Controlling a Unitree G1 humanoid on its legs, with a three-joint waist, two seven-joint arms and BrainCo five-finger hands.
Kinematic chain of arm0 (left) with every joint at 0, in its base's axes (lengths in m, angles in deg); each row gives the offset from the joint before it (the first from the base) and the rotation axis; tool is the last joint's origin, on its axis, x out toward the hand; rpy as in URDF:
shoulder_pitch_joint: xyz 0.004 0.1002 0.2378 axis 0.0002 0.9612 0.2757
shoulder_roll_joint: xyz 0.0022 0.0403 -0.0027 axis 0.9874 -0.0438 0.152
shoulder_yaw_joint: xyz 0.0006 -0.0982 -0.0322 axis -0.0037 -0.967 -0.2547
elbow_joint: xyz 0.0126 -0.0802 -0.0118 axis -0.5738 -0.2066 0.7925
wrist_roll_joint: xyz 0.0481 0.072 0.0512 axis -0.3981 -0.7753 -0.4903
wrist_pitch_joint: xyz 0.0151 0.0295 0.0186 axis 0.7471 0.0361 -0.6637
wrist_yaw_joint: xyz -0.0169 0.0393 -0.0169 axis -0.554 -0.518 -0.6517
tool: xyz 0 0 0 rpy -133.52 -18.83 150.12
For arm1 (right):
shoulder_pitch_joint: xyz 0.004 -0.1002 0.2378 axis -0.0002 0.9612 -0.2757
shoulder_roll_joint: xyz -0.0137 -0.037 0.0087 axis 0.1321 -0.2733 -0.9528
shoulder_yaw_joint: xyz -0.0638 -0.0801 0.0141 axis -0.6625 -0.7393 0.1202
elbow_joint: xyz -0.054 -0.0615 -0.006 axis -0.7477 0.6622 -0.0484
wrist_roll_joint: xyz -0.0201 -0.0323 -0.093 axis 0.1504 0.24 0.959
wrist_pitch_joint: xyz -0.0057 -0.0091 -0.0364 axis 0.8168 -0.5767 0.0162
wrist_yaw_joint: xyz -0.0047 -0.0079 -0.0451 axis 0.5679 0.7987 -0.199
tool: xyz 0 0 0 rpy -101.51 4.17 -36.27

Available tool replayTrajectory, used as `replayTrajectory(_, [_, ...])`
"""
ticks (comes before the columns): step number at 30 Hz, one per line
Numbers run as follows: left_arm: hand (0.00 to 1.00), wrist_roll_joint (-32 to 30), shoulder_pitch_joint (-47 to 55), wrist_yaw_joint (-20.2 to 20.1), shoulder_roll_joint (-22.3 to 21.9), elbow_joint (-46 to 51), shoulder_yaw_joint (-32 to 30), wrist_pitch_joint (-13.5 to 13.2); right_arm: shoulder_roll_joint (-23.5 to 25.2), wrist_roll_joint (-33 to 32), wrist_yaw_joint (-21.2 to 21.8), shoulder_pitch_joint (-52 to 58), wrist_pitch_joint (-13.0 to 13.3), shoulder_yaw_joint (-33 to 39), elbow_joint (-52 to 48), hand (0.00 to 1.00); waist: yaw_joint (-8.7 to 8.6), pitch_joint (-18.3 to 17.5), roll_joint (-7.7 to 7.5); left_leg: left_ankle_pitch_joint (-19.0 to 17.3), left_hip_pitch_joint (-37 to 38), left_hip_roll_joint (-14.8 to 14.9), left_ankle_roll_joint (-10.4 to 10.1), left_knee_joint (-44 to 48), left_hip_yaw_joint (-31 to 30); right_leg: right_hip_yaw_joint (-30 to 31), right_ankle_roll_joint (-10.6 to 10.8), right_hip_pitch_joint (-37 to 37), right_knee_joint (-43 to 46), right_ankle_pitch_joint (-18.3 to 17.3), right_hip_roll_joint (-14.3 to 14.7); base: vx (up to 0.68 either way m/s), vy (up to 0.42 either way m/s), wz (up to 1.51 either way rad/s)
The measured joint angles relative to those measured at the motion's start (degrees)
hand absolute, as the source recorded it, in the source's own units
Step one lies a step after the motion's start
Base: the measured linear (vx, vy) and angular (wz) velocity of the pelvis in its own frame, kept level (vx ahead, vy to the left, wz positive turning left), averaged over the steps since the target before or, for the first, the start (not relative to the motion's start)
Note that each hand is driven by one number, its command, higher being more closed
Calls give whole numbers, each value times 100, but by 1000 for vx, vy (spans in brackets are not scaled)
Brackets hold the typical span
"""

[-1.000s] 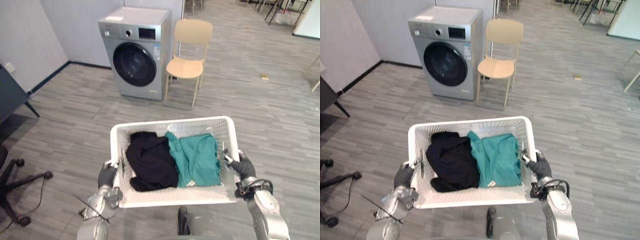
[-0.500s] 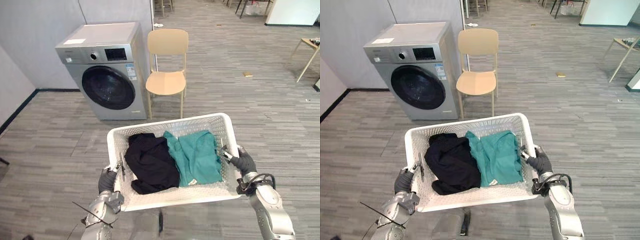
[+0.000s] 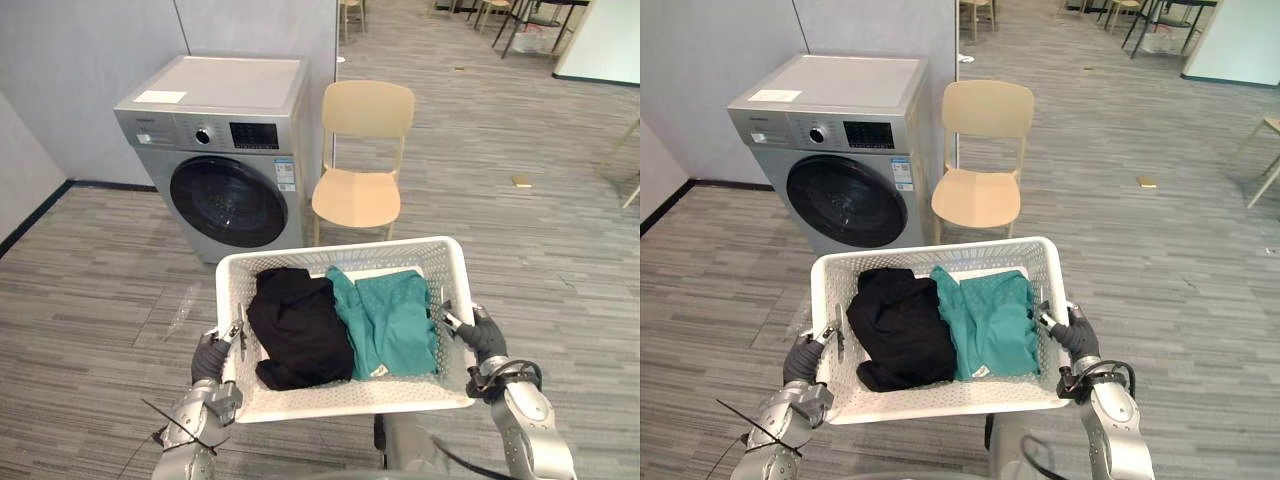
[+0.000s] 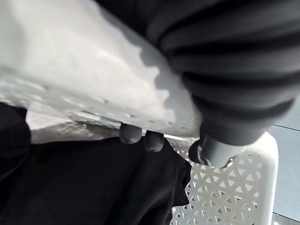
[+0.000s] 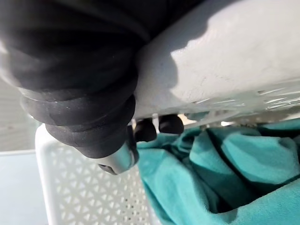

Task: Pick up the laundry basket with both hands and put the clothes into the washing machine.

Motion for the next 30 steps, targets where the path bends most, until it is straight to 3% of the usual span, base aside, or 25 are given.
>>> replayTrajectory(2, [100,3,-2,21,52,110,24,-1,25,-7,-4,42,-2,11,-137,100,17,-11,-6,-359,127,138,-79,8,17,-310,-95,239,-2081,116,69,428,-117,13])
replayTrajectory(4, [100,2,-10,36,58,127,-26,0,65,-7,-2,43,-2,8,-162,100,66,-96,-113,-637,320,196,-216,-73,10,-317,-297,380,-3559,657,99,421,-188,-8])
replayTrajectory(5, [100,1,22,40,26,118,-19,35,42,-3,-3,74,-8,8,-161,100,67,-132,8,-790,546,440,-419,-209,11,-447,-369,536,-3515,1021,281,457,-257,-3])
replayTrajectory(6, [100,1,33,37,16,116,-15,44,30,-4,-3,92,-8,6,-162,100,62,-169,89,-837,615,579,-510,-170,6,-501,-435,601,-3497,1054,410,577,-328,4])
replayTrajectory(7, [100,-2,3,16,-5,94,-20,43,19,-7,-5,85,-8,14,-164,100,7,-202,141,-826,510,746,-594,332,-18,-606,-811,681,-3393,971,575,609,-356,-1])
replayTrajectory(9, [100,-2,-1,-3,-82,89,-21,43,-54,-17,-11,83,-8,20,-224,100,12,-295,212,-591,89,896,-1001,1407,-41,-676,-1006,804,-3327,706,784,527,-303,-13])
replayTrajectory(10, [100,-2,2,-17,-154,89,-29,41,-112,-45,-13,84,-7,31,-278,100,17,-320,292,-175,-338,985,-1415,2440,-76,-669,-1104,1018,-3461,597,949,530,-243,-20])
replayTrajectory(11, [100,-8,17,-39,-182,81,-40,41,-177,-91,-13,80,-7,43,-287,100,61,-296,372,577,-852,1067,-1426,3629,-123,-632,-1194,1351,-3686,533,1133,517,-212,-24])
replayTrajectory(13, [100,-7,18,-71,-196,59,-34,43,-194,-122,-10,84,-7,60,-261,100,164,-260,424,624,-1411,1270,-1345,5179,-23,-494,-1289,1948,-4027,472,1381,420,-146,-33])
replayTrajectory(14, [100,-7,18,-74,-193,57,-38,41,-196,-122,-8,83,-7,58,-258,100,200,-242,414,559,-1596,1318,-1237,5494,32,-404,-1312,2128,-4120,458,1416,457,-158,-53])
replayTrajectory(15, [100,-6,22,-78,-199,55,-50,40,-192,-122,-11,74,-6,47,-248,100,329,-220,388,377,-2049,1415,-942,5871,178,-213,-1352,2489,-4340,430,1422,337,-109,-48])
replayTrajectory(16, [100,-6,31,-79,-213,57,-82,36,-201,-122,-13,49,-6,24,-248,100,344,-215,385,303,-2234,1453,-832,5859,241,-131,-1369,2592,-4420,418,1419,351,-78,-61])
replayTrajectory(18, [100,-6,36,-80,-292,60,-190,35,-259,-122,-13,-44,-7,-37,-231,100,481,-126,414,97,-2791,1442,-566,5165,338,245,-1466,2815,-4493,220,1403,232,26,-72])
replayTrajectory(19, [100,-6,41,-80,-292,63,-199,35,-262,-122,-13,-59,-7,-50,-227,100,527,-109,446,93,-2862,1420,-563,4834,357,336,-1450,2854,-4471,142,1388,206,100,-74])
replayTrajectory(20, [100,-6,60,-82,-294,83,-205,36,-274,-122,-13,-59,-8,-66,-222,100,608,-86,459,93,-2901,1342,-566,3961,409,476,-1427,2903,-4359,-32,1338,233,147,-56])
replayTrajectory(22, [100,-6,137,-82,-304,147,-209,35,-346,-127,-17,-59,-7,-109,-221,100,597,-90,452,161,-2808,1200,-676,2327,502,629,-1356,2984,-4292,-246,1203,269,176,-41])
replayTrajectory(23, [100,-6,192,-81,-342,230,-214,38,-376,-184,-39,-70,-3,-142,-224,100,603,-97,457,325,-2737,1123,-885,1225,582,733,-1276,3075,-4280,-373,1130,271,166,-30])
replayTrajectory(24, [100,-6,222,-81,-352,287,-218,38,-392,-225,-39,-81,-2,-146,-224,100,601,-104,467,434,-2717,1120,-1037,748,655,774,-1235,3105,-4277,-441,1103,482,280,-40])
replayTrajectory(25, [100,-8,293,-85,-344,360,-259,37,-408,-241,-40,-96,-1,-180,-195,100,611,-129,405,1241,-2552,1028,-1082,209,797,907,-1055,3255,-4247,-578,965,472,248,-28])
replayTrajectory(26, [100,-8,307,-86,-344,361,-295,37,-393,-241,-39,-99,0,-209,-194,100,612,-166,365,1531,-2455,922,-956,84,841,953,-955,3298,-4239,-641,867,577,304,-22])
replayTrajectory(27, [100,-14,267,-87,-350,361,-370,43,-358,-241,-37,-184,3,-241,-126,100,586,-192,214,1540,-2382,747,-548,161,905,1033,-833,3328,-4222,-678,679,501,252,-11])
replayTrajectory(28, [100,-18,241,-89,-358,361,-372,49,-365,-240,-39,-310,-1,-235,-28,100,597,-208,179,1389,-2404,699,-377,348,1032,1110,-673,3365,-4207,-584,579,490,256,-13])
replayTrajectory(30, [100,-17,232,-88,-375,389,-384,39,-355,-240,-32,-352,-1,-235,-25,100,621,-271,92,1276,-2338,549,-272,403,1129,1184,-571,3374,-4100,-526,411,436,240,-10])
